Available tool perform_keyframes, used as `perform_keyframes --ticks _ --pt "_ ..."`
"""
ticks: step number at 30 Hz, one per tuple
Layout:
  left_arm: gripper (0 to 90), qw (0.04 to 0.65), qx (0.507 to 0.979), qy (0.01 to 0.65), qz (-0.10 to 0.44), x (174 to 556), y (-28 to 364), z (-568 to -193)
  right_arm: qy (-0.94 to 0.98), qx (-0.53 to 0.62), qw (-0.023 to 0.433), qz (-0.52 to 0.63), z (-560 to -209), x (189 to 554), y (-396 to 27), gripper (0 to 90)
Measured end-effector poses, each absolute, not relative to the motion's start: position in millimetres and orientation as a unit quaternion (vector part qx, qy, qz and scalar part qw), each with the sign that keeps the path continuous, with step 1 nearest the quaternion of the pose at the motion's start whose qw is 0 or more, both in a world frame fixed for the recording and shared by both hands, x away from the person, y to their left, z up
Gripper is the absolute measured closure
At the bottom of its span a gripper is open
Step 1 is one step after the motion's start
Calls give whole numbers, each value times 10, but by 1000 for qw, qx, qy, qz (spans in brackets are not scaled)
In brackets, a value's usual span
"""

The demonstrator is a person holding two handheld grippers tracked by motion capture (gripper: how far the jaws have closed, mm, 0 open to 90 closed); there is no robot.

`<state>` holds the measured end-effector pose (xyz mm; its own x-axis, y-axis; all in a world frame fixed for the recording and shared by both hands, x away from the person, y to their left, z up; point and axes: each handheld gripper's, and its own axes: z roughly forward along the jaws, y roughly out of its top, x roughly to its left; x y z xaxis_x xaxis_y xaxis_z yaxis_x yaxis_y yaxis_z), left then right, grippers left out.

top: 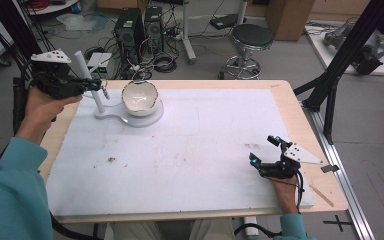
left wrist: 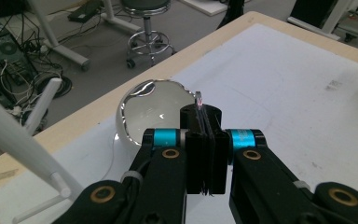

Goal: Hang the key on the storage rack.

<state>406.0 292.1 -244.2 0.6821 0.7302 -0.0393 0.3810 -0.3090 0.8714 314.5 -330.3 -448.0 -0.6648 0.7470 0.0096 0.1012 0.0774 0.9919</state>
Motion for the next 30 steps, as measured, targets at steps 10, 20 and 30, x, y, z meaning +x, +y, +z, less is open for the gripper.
perform_keyframes --ticks 10,20,30 --pt "885 458 785 378 179 4183 3115 -2513 684 310 269 603 -4480 3146 -3305 6" --pt "885 435 791 394 171 4310 3193 -2605 684 312 268 603 -4481 3144 -3300 6" --pt "884 387 821 386 167 4375 3201 -2555 684 312 268 603 -4481 3144 -3299 6"
